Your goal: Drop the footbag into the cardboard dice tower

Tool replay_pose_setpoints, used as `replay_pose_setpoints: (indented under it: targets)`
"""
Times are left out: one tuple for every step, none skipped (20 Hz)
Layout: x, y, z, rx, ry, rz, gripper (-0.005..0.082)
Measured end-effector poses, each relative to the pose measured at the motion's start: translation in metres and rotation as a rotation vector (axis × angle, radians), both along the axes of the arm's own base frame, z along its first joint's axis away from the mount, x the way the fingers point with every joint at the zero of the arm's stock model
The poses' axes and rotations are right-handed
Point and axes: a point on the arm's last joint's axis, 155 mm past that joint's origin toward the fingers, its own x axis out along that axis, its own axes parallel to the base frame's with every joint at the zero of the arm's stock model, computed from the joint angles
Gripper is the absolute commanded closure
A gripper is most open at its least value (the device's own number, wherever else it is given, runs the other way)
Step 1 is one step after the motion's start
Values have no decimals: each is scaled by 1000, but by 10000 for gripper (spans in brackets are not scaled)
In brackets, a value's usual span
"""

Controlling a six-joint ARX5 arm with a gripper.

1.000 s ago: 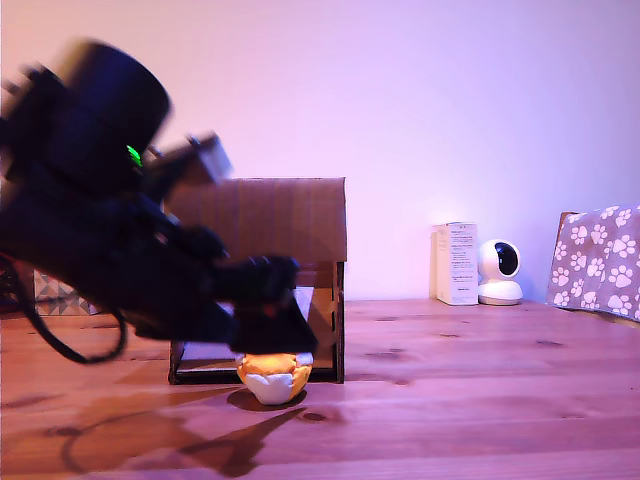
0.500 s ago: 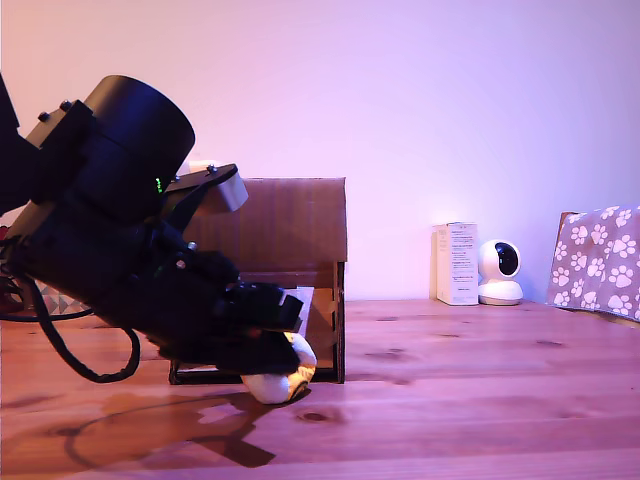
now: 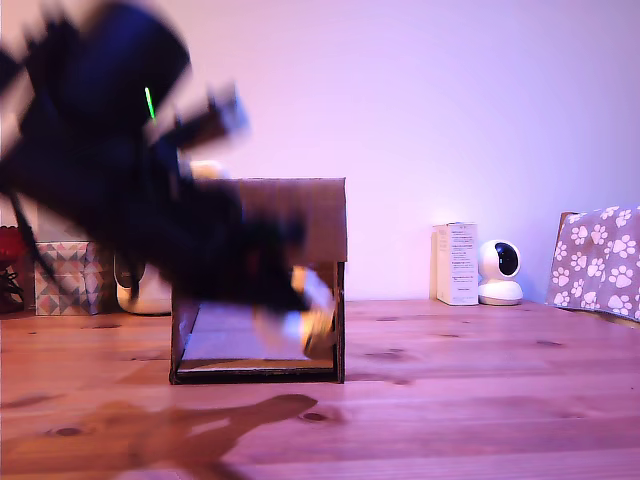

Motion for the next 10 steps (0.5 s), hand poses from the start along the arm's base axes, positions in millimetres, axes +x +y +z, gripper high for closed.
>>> replay_pose_setpoints:
  targets:
    - [-4,0,8,-8,0,-12,697]
    - [-9,2,12,-7,6,-21,697]
    - [-14,4,15,-3,17,-31,697]
    - [-19,5,21,-4,20,-37,697]
    - [-22,8,27,-7,17,-39,697]
    - [-25,9,39,-23,1,-43,697]
    - [-28,11,53,-46,-23,-46,697]
    - [-30,12,68,-73,-52,-47,697]
    - [-32,14,82,-97,-78,-47,697]
    - [-33,17,95,-121,-105,-44,697]
